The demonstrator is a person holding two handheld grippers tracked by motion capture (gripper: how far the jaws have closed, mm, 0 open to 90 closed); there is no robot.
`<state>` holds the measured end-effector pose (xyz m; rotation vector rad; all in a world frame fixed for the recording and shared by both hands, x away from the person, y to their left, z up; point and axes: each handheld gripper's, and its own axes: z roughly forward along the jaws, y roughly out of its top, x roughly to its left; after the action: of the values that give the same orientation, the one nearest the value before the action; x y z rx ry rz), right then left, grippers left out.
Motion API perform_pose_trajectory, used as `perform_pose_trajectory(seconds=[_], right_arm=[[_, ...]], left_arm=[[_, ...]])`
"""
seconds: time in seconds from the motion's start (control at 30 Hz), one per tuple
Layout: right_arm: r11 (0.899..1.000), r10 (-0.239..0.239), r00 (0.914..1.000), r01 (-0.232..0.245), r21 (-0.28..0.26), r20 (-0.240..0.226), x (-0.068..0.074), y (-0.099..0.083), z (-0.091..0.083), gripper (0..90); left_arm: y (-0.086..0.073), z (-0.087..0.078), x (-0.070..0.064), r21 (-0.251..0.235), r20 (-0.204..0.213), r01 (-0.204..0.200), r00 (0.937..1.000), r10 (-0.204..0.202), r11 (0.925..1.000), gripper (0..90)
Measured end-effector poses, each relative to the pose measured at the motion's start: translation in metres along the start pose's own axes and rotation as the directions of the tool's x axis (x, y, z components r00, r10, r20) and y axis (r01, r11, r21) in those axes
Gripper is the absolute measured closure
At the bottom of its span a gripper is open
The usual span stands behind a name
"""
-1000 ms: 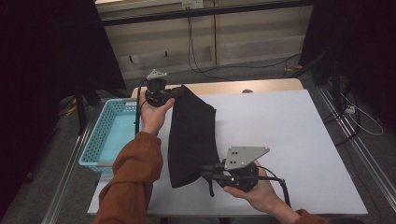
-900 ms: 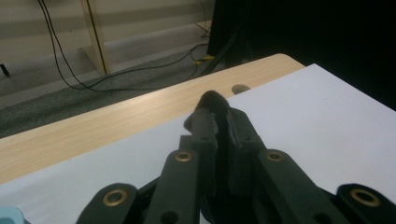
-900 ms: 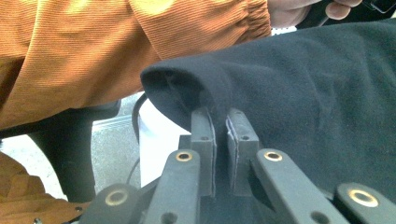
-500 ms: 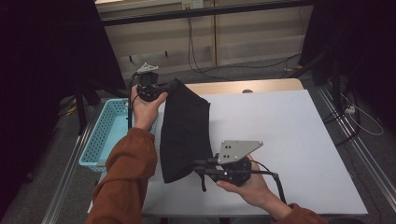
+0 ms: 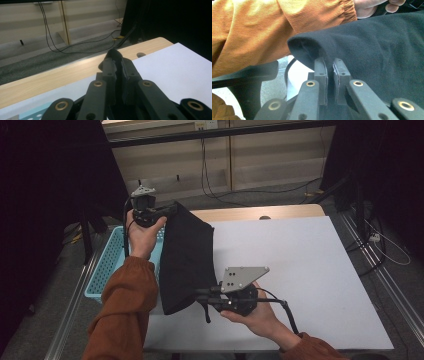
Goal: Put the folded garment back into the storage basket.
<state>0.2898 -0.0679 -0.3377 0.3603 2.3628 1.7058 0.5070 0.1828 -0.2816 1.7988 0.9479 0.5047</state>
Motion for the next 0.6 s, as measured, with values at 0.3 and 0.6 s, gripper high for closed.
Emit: perform_pose_trajectory(seconds=[0.3,0.6], right_arm=[[1.0,-0.006,0.9999,0.006,-0.008,-0.013,-0.002,0.005,0.009,84.5],[1.0,-0.005,0.9995,0.004,-0.007,-0.031,-0.005,0.009,0.023,84.5]], left_arm=[[-0.002,-0.01,0.013,-0.003,-0.02,0.009,0.9997,-0.009,1.0,83.2],[-0.003,-0.023,0.029,-0.015,-0.038,0.029,0.9988,-0.03,0.9995,83.3]])
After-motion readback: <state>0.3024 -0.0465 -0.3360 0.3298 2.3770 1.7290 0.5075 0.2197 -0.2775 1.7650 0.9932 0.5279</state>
